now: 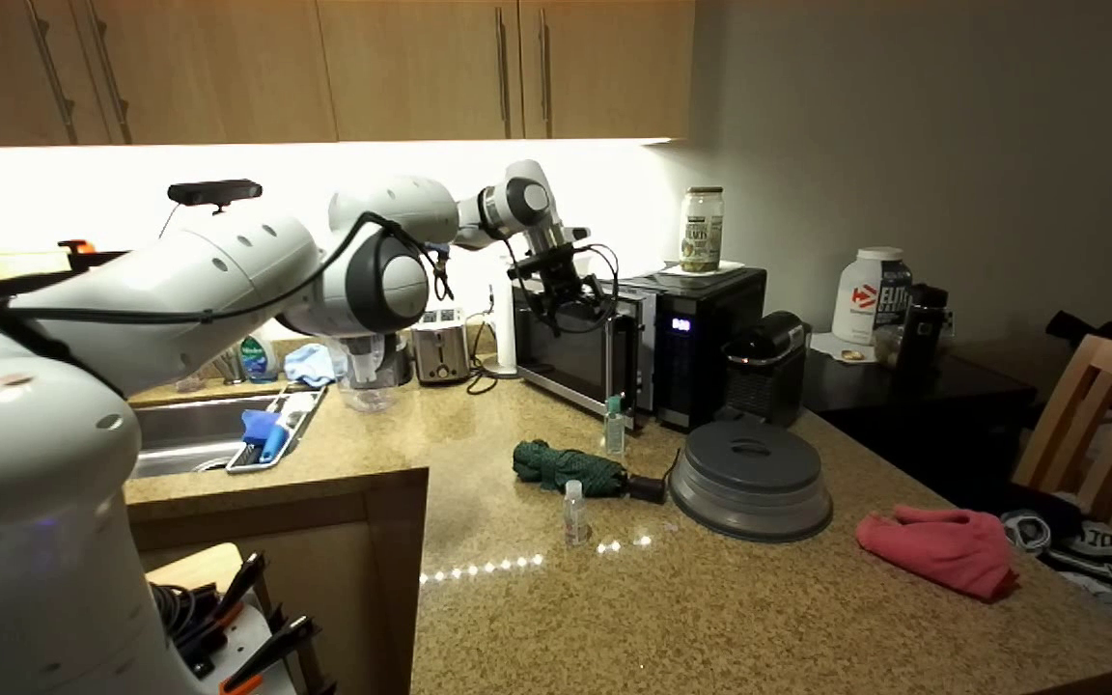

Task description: Close the microwave door

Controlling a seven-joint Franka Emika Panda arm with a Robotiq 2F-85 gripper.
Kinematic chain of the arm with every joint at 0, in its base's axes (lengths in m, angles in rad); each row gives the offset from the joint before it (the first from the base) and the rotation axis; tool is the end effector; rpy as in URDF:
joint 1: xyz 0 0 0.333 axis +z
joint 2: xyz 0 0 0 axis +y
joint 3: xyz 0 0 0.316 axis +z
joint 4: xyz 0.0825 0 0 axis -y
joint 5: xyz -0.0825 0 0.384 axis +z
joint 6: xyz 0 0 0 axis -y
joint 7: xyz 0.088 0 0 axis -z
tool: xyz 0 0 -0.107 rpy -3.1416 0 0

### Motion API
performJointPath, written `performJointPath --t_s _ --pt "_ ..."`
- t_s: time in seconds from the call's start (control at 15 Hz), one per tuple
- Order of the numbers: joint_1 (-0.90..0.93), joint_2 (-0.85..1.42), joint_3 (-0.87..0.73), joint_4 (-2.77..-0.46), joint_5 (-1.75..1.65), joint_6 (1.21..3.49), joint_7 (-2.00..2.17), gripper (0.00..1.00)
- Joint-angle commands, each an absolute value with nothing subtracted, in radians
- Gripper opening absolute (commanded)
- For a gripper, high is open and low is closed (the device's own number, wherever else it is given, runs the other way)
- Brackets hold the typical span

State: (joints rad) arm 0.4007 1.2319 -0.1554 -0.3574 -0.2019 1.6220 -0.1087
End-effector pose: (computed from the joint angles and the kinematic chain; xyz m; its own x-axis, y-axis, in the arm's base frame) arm 0.7609 0.2556 0.3397 0.8933 0.4494 -0.0036 0.4233 -0.8386 0.3430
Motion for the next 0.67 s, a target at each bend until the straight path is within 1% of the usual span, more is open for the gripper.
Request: performJointPath --t_s 0.0,0.6 --pt "0.398 1.254 -0.159 -0.359 -0.248 1.691 -0.106 1.00" --pt "0.391 1.295 -0.199 -0.358 -0.321 1.883 -0.110 1.00"
